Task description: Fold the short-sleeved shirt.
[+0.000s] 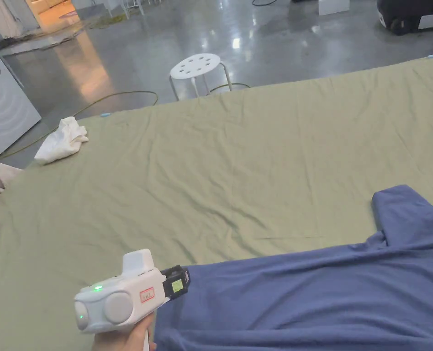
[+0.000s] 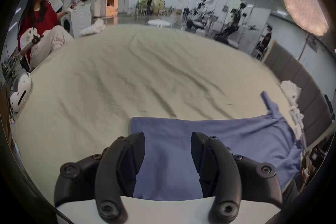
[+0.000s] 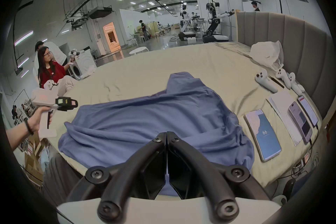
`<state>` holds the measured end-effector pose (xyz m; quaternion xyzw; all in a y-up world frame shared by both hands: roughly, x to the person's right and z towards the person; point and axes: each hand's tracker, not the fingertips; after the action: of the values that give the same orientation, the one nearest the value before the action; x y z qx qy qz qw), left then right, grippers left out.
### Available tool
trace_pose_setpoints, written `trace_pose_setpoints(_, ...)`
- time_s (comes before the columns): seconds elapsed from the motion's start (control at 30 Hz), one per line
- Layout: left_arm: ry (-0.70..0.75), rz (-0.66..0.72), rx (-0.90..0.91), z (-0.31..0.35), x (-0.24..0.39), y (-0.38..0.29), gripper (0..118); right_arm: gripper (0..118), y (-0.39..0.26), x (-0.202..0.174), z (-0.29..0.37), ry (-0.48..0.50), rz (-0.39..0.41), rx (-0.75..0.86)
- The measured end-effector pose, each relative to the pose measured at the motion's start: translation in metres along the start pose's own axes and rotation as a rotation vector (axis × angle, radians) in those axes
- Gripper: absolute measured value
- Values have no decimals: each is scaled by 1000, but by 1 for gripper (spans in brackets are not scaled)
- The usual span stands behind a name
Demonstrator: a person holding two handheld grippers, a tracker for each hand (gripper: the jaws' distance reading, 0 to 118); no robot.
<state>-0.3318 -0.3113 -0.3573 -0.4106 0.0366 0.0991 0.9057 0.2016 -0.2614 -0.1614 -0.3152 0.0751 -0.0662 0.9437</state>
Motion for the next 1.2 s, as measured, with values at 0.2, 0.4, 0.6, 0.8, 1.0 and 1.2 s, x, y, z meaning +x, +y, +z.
trace_pose_setpoints(0.2,41,31,-73,-50,-10,3,21,0,-15,21,11,-66,-11,-72)
trace_pose_setpoints(0.4,70,-113,-138,-60,12,3,0,0,17,40,-23,-61,-47,-112)
trace_pose_setpoints(0.6,41,-86,-237,-66,6,23,0,89,128,78,-146,-81,-35,-280)
trace_pose_setpoints(0.8,33,-87,-253,-59,13,21,0,83,155,99,-275,-234,48,-538)
trace_pose_setpoints(1.0,46,-108,-261,-57,20,21,0,1,148,91,-275,-211,44,-565)
trace_pose_setpoints(1.2,11,-119,-147,-2,32,37,0,0,139,88,-219,-136,-94,-417)
